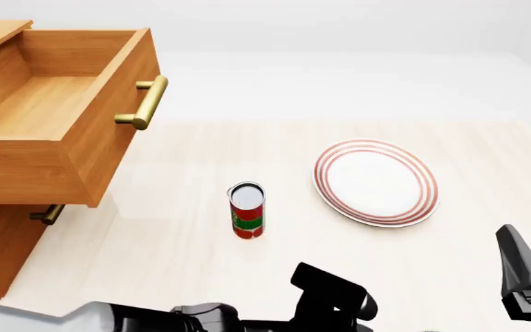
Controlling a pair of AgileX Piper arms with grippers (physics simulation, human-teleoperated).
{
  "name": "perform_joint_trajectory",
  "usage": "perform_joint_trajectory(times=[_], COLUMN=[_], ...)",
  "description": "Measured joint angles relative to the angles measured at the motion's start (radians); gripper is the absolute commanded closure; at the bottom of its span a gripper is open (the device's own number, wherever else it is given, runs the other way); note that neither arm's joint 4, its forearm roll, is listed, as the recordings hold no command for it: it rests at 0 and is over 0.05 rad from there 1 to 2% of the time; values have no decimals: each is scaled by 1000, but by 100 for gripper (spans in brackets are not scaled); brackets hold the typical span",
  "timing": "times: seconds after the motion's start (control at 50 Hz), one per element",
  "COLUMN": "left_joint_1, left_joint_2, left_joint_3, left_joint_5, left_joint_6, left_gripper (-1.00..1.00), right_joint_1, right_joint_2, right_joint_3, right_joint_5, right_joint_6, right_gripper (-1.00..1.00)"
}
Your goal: Put the bowl in the top drawer of the cabinet.
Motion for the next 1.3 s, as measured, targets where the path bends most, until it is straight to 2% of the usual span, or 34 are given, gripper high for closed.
perform_joint_trajectory(times=[1.3], left_joint_1=[15], left_joint_2=[113], left_joint_3=[41], left_joint_5=[-152], left_joint_6=[-101], left_gripper=[-100], right_joint_1=[0], right_joint_2=[0], right_joint_3=[0], right_joint_5=[0], right_joint_6=[0], right_gripper=[-100])
